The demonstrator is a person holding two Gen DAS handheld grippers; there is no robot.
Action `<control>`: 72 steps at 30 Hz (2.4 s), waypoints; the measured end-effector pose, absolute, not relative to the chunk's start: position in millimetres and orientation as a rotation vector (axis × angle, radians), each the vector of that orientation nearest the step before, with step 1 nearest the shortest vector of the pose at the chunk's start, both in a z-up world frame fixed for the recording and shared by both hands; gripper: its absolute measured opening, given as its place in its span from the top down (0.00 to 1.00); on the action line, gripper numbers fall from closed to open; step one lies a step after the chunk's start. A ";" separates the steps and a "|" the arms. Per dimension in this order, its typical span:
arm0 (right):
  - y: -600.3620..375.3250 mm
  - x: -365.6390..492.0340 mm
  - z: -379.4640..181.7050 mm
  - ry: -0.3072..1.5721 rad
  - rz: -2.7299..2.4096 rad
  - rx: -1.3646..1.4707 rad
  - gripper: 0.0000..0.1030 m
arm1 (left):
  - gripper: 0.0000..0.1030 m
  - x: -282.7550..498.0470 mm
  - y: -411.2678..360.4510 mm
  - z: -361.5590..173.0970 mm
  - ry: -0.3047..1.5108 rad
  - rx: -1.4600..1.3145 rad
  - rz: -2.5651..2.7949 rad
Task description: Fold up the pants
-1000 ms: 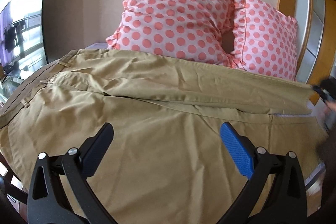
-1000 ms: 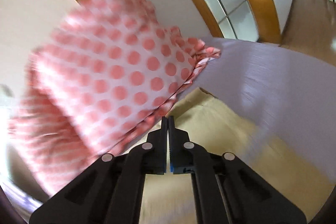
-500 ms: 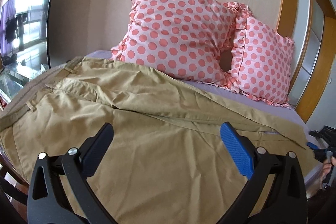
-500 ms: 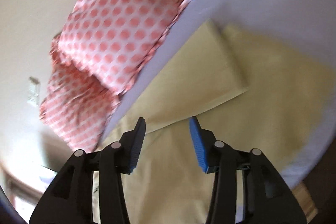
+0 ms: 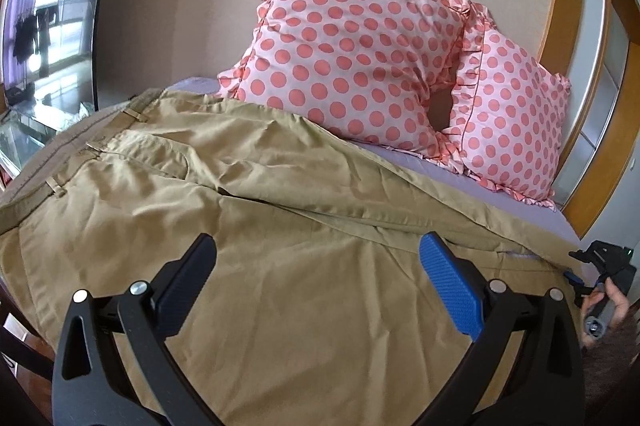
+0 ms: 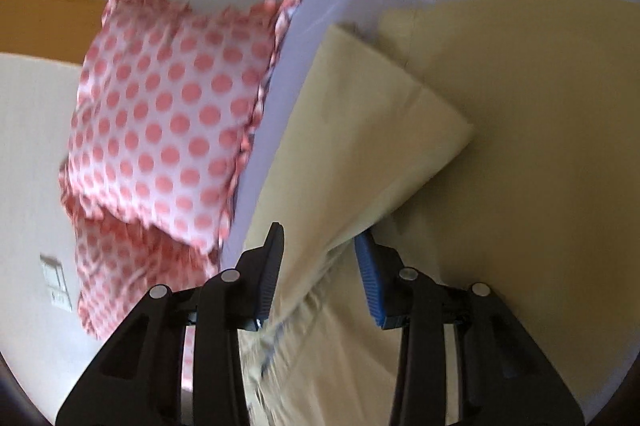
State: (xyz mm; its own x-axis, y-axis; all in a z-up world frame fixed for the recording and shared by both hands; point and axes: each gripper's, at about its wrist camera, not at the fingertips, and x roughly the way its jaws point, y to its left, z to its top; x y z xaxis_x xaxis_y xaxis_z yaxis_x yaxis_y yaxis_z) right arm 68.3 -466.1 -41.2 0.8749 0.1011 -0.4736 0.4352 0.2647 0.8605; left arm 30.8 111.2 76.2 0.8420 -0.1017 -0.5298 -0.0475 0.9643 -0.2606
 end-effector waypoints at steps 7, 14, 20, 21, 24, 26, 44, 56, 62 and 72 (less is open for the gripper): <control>-484.4 55.7 -44.8 0.324 -0.125 1.247 0.98 | 0.02 66.4 134.6 85.4 0.587 -0.338 -0.147; -489.5 22.1 -31.7 0.226 -0.043 1.211 0.98 | 0.04 172.2 167.9 93.8 0.710 -0.431 -0.084; -489.5 23.1 -24.3 0.202 -0.010 1.192 0.98 | 0.31 266.9 189.6 57.4 0.896 -0.471 0.055; -490.1 23.7 -23.6 0.200 -0.003 1.189 0.98 | 0.34 277.6 193.8 50.3 0.919 -0.482 0.082; -491.5 27.5 -23.2 0.199 0.007 1.185 0.98 | 0.62 301.7 210.8 28.3 0.967 -0.535 0.156; -492.2 32.7 -21.6 0.202 0.015 1.183 0.98 | 0.93 299.3 222.6 23.9 0.936 -0.589 0.160; -518.4 -50.2 -55.9 0.290 -0.088 1.159 0.98 | 0.96 -46.5 235.0 -0.2 0.741 -0.656 0.052; -520.7 -60.0 -68.1 0.304 -0.098 1.171 0.98 | 0.92 -47.8 226.0 -0.8 0.707 -0.617 0.029; -520.5 -71.1 -74.9 0.346 -0.147 1.166 0.98 | 0.93 -51.0 227.3 -2.6 0.708 -0.613 0.001; -530.3 -90.7 -56.4 0.327 -0.358 1.004 0.39 | 0.72 -72.4 229.8 0.0 0.680 -0.582 -0.014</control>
State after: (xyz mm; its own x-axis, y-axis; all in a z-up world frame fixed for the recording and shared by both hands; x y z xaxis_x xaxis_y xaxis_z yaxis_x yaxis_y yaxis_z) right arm -90.7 -530.3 -56.4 0.8941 -0.1409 -0.4252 0.4363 0.4884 0.7557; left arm -72.4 229.8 0.0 0.7839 -0.1973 -0.5887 -0.1725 0.8416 -0.5118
